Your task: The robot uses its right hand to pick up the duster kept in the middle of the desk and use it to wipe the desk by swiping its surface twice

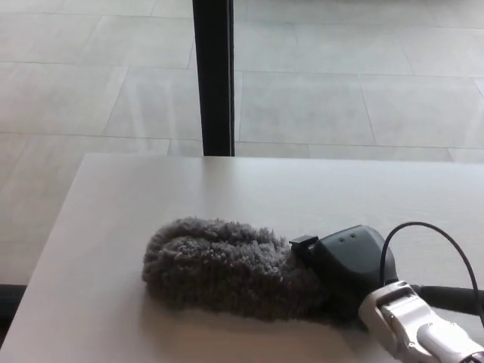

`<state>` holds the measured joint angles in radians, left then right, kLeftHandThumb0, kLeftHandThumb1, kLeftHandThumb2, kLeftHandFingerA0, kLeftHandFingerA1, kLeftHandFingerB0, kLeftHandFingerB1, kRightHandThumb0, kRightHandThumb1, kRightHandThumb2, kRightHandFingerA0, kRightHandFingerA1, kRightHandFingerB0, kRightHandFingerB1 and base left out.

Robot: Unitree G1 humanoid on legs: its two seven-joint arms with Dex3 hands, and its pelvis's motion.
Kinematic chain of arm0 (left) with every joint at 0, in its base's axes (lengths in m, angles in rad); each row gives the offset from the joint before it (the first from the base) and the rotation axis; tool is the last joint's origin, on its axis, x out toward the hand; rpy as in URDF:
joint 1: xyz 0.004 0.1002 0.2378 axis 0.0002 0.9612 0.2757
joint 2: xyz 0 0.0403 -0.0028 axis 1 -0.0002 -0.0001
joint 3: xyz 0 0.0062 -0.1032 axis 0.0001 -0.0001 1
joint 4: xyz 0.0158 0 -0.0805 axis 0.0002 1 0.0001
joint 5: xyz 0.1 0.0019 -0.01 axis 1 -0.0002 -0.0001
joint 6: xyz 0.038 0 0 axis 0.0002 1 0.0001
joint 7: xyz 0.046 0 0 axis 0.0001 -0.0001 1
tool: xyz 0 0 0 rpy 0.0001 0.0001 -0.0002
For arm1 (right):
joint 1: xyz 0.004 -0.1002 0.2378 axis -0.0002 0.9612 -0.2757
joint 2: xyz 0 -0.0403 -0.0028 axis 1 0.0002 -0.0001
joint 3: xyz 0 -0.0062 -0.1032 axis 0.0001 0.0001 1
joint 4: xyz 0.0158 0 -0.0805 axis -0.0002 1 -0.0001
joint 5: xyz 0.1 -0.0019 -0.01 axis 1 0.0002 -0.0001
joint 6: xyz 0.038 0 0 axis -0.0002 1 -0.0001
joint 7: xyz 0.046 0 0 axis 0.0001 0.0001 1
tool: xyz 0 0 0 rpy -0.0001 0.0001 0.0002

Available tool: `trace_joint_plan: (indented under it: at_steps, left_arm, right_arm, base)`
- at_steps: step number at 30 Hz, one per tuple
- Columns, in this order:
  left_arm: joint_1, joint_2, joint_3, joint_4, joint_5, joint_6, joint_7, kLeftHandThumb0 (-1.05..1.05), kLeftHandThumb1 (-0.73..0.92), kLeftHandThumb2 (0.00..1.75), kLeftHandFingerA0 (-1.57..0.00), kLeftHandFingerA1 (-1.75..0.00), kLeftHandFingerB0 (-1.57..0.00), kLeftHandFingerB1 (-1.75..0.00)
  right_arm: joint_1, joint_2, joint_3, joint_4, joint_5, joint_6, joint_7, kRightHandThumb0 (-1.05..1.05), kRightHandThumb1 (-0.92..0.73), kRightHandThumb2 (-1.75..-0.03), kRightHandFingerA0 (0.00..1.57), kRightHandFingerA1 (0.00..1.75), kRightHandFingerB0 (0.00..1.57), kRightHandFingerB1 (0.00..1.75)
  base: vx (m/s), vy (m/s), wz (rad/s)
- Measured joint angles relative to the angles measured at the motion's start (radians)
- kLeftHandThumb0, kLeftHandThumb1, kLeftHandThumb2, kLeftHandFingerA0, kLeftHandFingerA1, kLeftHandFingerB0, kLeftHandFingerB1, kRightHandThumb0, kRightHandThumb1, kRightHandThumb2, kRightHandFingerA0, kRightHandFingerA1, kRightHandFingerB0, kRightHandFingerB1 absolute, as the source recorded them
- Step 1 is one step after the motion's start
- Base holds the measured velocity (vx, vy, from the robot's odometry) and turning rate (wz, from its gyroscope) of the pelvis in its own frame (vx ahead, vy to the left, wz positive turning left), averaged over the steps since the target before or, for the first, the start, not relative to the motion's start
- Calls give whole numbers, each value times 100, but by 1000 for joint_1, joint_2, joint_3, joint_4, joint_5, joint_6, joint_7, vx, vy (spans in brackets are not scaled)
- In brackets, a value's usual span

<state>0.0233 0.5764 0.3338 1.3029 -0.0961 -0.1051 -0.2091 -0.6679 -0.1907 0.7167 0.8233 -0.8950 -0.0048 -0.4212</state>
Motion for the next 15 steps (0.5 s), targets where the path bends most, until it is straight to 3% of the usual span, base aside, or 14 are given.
trace_joint_plan:
  at_steps: [2, 3, 4, 6, 7, 8, 9, 10, 11, 12, 13, 14, 15]
  left_arm:
    - [-2, -4, 3, 1, -2, 0, -2, -42, 60, 58, -70, -55, -69, -52]
    - [-1, -6, 6, 2, -3, 0, -3, -45, 60, 58, -72, -60, -69, -51]
    - [-1, -8, 9, 2, -4, 0, -5, -47, 59, 58, -71, -60, -69, -52]
    - [1, -11, 16, 1, -6, 0, -10, -48, 59, 58, -69, -58, -69, -52]
    - [2, -13, 20, 1, -7, 0, -12, -46, 59, 58, -73, -58, -72, -52]
    - [4, -15, 22, 0, -7, 0, -15, -44, 58, 58, -70, -57, -72, -53]
    - [5, -16, 24, 0, -7, 0, -15, -44, 58, 58, -70, -57, -72, -53]
    - [6, -18, 28, 0, -7, 0, -16, -44, 58, 58, -70, -56, -75, -54]
    - [6, -21, 31, 0, -7, 0, -16, -46, 60, 58, -69, -56, -71, -52]
    - [7, -22, 32, 0, -7, 0, -16, -44, 59, 58, -69, -55, -71, -54]
    - [8, -24, 33, 0, -7, 0, -16, -45, 60, 58, -71, -58, -71, -55]
    - [8, -24, 34, 0, -7, 0, -16, -44, 60, 58, -70, -57, -71, -57]
    - [8, -25, 35, 1, -7, 0, -16, -46, 58, 58, -76, -62, -75, -59]
  right_arm:
    - [-23, 0, -19, 59, 4, 11, -1, -44, -53, -98, 116, 134, 81, 105]
    - [-30, -1, -31, 85, 7, 16, -1, -40, -47, -93, 118, 134, 80, 99]
    - [-38, -1, -45, 112, 11, 22, -2, -40, -63, -64, 90, 169, 75, 94]
    - [-50, -6, -82, 170, 22, 38, -4, -36, -61, -65, 92, 163, 78, 85]
    - [-55, -8, -100, 192, 28, 44, -5, -36, -63, -59, 90, 152, 70, 66]
    - [-59, -12, -123, 215, 37, 52, -6, -38, -63, -59, 91, 155, 73, 81]
    - [-63, -14, -148, 233, 45, 60, -5, -38, -63, -59, 91, 155, 73, 81]
    - [-68, -18, -185, 256, 59, 73, -5, -45, -63, -72, 91, 158, 71, 134]
    - [-70, -23, -221, 275, 73, 84, -5, -38, -65, -65, 89, 159, 77, 117]
    - [-70, -28, -249, 284, 84, 90, -6, -41, -69, -60, 72, 113, 59, 67]
    - [-70, -32, -280, 293, 96, 95, -5, -45, -71, -61, 73, 122, 48, 68]
    - [-70, -36, -309, 302, 108, 100, -3, -43, -70, -65, 76, 148, 50, 82]
    - [-70, -39, -338, 311, 121, 105, -2, -44, -69, -66, 78, 156, 49, 76]
  base:
    - [0, 0, 0]
    - [0, 0, 0]
    - [0, 0, 0]
    - [0, 0, 0]
    - [0, 0, 0]
    - [0, 0, 0]
    - [0, 0, 0]
    - [0, 0, 0]
    - [0, 0, 0]
    - [0, 0, 0]
    - [0, 0, 0]
    - [0, 0, 0]
    - [0, 0, 0]
